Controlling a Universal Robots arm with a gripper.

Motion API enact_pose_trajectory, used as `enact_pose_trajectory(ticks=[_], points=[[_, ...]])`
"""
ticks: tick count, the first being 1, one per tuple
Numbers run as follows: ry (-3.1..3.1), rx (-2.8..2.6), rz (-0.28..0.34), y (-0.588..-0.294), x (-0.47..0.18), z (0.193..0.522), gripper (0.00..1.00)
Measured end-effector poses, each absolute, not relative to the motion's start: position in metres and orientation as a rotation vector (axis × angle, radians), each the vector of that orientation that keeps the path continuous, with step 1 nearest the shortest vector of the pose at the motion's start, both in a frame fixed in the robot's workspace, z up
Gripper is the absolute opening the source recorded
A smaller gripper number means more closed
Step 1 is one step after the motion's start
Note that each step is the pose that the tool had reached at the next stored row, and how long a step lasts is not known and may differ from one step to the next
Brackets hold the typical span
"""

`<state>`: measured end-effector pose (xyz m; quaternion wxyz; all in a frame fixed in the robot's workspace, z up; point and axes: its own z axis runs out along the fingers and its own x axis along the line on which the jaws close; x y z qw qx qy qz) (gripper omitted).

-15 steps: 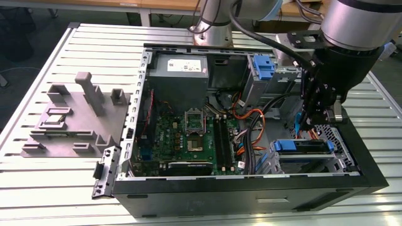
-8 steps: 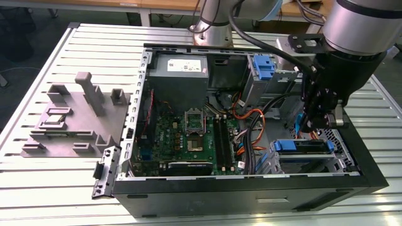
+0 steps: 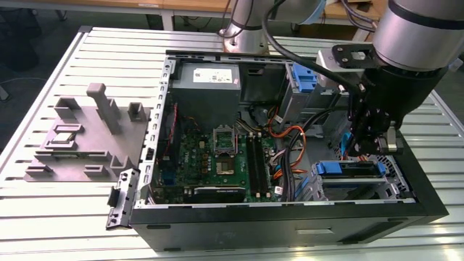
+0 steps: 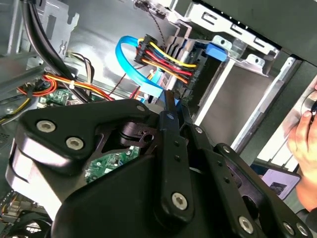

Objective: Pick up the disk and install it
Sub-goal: 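Insert the second disk wire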

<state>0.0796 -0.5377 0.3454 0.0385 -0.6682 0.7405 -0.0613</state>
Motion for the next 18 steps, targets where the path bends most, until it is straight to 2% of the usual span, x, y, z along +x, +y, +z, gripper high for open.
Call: enact_pose_trajectory(ticks=[18], points=[[2.213,-2.089,-0.174,-0.553,0.079,0.340,0.16]])
